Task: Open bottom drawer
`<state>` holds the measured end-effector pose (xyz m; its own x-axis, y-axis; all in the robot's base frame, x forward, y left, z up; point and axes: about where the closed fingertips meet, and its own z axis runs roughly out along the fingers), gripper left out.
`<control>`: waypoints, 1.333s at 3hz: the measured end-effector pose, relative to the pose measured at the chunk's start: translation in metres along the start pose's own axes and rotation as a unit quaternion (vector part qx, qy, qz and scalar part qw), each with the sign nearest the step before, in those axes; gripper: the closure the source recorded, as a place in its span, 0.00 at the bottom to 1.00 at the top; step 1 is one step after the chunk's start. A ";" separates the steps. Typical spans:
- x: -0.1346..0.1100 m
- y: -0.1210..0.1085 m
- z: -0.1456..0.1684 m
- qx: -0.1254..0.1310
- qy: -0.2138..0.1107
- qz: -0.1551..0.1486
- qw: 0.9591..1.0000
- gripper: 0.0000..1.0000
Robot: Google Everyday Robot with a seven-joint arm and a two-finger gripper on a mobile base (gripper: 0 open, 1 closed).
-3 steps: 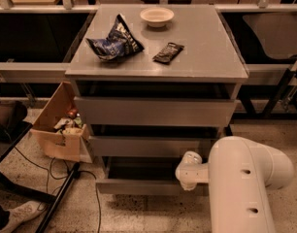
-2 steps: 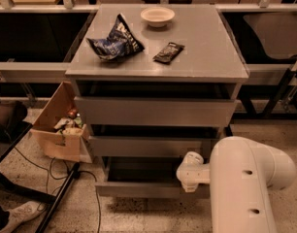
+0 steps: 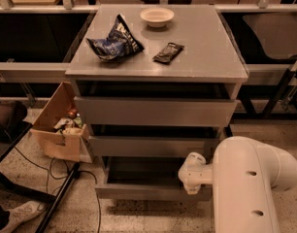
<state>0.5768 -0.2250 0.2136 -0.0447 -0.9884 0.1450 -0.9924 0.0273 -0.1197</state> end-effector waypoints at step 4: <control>0.000 0.000 0.000 0.000 0.000 0.000 1.000 0.00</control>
Offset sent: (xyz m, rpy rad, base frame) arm 0.0000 0.0000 0.0000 0.0000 0.0000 0.0000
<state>0.5768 -0.2250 0.2135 -0.0447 -0.9884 0.1451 -0.9925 0.0273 -0.1195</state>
